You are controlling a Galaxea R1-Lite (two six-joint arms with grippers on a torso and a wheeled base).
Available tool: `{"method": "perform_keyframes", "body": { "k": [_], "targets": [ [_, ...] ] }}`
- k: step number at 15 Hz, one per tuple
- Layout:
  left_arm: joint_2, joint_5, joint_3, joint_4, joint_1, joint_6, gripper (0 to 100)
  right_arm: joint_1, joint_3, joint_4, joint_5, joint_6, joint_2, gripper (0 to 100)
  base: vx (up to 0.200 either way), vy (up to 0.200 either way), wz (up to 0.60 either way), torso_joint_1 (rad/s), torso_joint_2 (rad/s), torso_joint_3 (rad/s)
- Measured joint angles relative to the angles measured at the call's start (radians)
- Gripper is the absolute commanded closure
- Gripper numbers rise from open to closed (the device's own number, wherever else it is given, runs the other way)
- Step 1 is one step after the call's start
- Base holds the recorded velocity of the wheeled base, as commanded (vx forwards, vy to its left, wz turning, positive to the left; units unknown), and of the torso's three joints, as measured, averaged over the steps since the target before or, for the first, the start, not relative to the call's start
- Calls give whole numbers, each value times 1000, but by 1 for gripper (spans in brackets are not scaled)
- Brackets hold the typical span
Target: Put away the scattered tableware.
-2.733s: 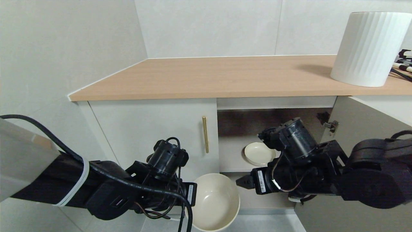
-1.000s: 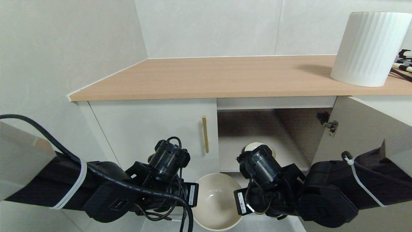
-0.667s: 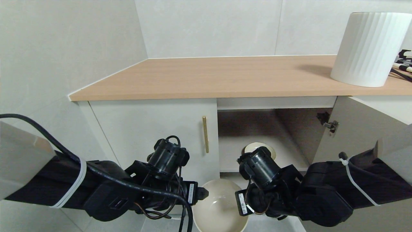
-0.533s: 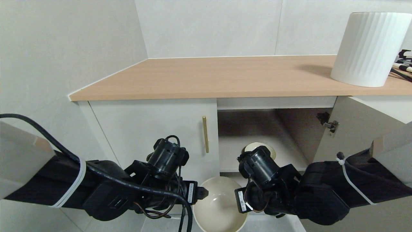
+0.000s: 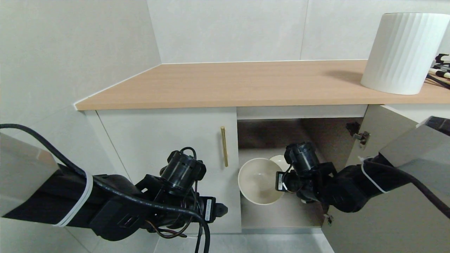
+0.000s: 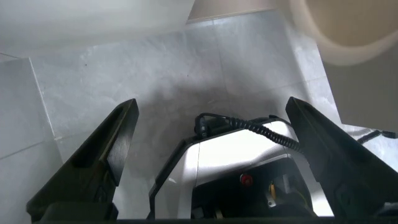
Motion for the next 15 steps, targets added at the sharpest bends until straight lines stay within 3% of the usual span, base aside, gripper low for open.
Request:
{"method": "perform_keyframes", "body": {
  "k": [3, 8, 15],
  "targets": [
    [-2, 0, 0, 0, -1, -1, 0, -84, -50, -68, -4, 60, 57, 100, 0, 0, 0, 0, 0, 0],
    [-5, 0, 0, -1, -1, -1, 0, -203, -176, -69, -36, 118, 156, 100, 0, 0, 0, 0, 0, 0],
    [-3, 0, 0, -2, -1, -1, 0, -257, -259, -68, -60, 127, 255, 100, 0, 0, 0, 0, 0, 0]
  ]
}}
